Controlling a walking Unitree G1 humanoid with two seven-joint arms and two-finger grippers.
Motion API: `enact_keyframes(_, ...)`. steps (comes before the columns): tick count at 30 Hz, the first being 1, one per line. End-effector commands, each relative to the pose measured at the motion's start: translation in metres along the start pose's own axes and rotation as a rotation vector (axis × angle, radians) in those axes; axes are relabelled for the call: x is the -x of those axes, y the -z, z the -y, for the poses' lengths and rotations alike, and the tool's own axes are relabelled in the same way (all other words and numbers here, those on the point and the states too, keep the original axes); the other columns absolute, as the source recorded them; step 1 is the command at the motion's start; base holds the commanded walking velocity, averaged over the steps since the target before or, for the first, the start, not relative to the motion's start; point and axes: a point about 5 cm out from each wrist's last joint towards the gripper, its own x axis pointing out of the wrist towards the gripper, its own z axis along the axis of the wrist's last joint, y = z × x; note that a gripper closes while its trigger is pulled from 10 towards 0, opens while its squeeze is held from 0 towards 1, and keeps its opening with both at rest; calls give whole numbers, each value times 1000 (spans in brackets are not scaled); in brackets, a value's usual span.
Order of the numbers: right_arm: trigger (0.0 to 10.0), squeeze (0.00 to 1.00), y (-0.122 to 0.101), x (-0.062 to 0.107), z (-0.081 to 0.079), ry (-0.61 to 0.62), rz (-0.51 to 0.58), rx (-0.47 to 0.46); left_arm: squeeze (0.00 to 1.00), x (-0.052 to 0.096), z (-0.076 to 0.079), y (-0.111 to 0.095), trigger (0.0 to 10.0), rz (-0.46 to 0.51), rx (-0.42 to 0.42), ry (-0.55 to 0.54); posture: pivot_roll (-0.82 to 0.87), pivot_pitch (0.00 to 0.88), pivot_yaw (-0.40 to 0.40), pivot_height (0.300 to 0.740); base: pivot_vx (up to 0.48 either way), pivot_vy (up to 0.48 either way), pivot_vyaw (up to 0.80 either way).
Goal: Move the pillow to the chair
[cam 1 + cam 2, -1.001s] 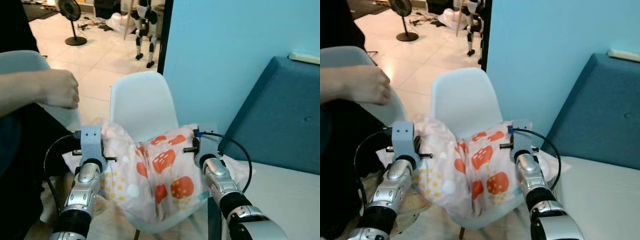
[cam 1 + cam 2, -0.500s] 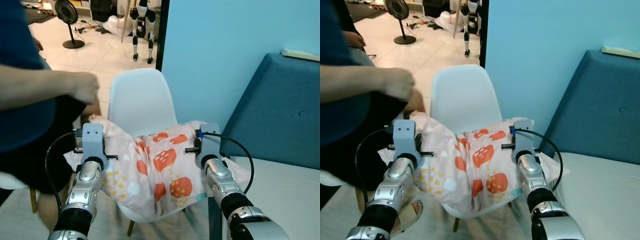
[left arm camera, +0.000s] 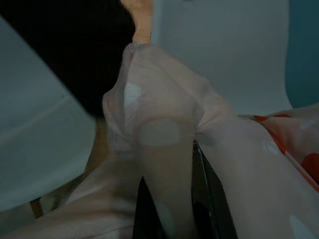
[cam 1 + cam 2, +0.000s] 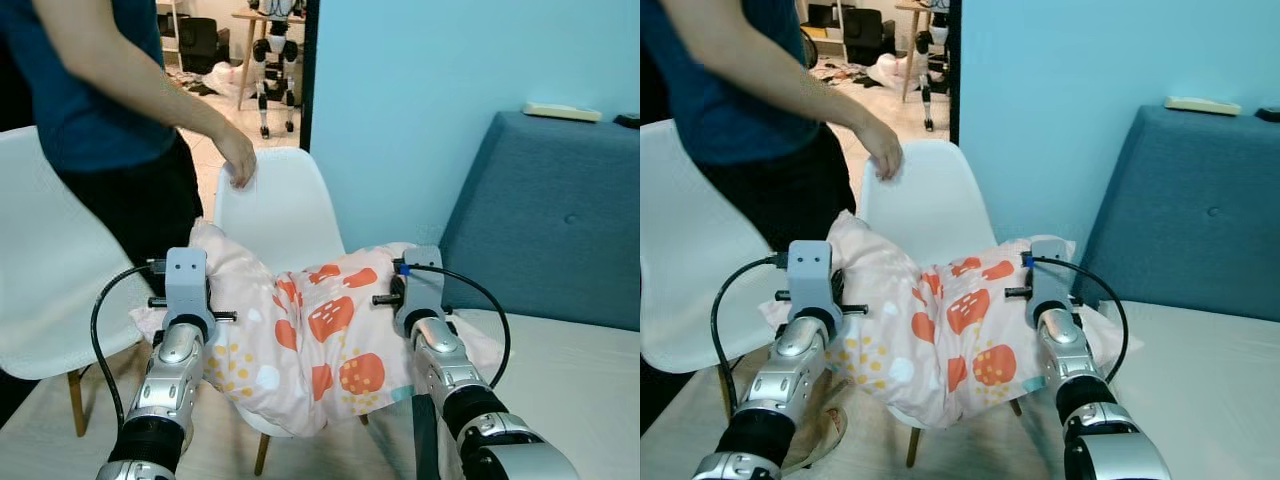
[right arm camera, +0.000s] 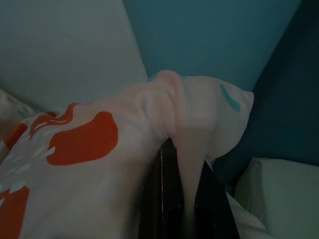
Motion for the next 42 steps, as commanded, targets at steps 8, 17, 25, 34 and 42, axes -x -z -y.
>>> enact_keyframes(8, 10000, 0, 14, 3, -13, -93, -69, 16, 0, 3, 4, 20, 10000, -87, -67, 51, -24, 20, -56, 720, 0, 0, 0)
enact_keyframes(17, 10000, 0, 75, 31, -15, -161, -312, 93, 0, 26, -9, 72, 10000, -287, -115, 35, -28, 70, -68, 720, 0, 0, 0)
enact_keyframes(25, 10000, 0, 90, 45, 0, -56, -290, 1, 0, 50, -13, 91, 10000, -293, -51, 8, -41, 126, -58, 720, 0, 0, 0)
enact_keyframes(34, 10000, 0, 78, 43, 1, -44, -183, -51, 0, 55, -13, 88, 10000, -237, -31, -35, -28, 155, -64, 720, 0, 0, 0)
enact_keyframes(42, 10000, 0, 17, 16, 7, 1, 60, -115, 0, 26, -4, 59, 10000, -136, -41, -9, -33, 145, -57, 720, 0, 0, 0)
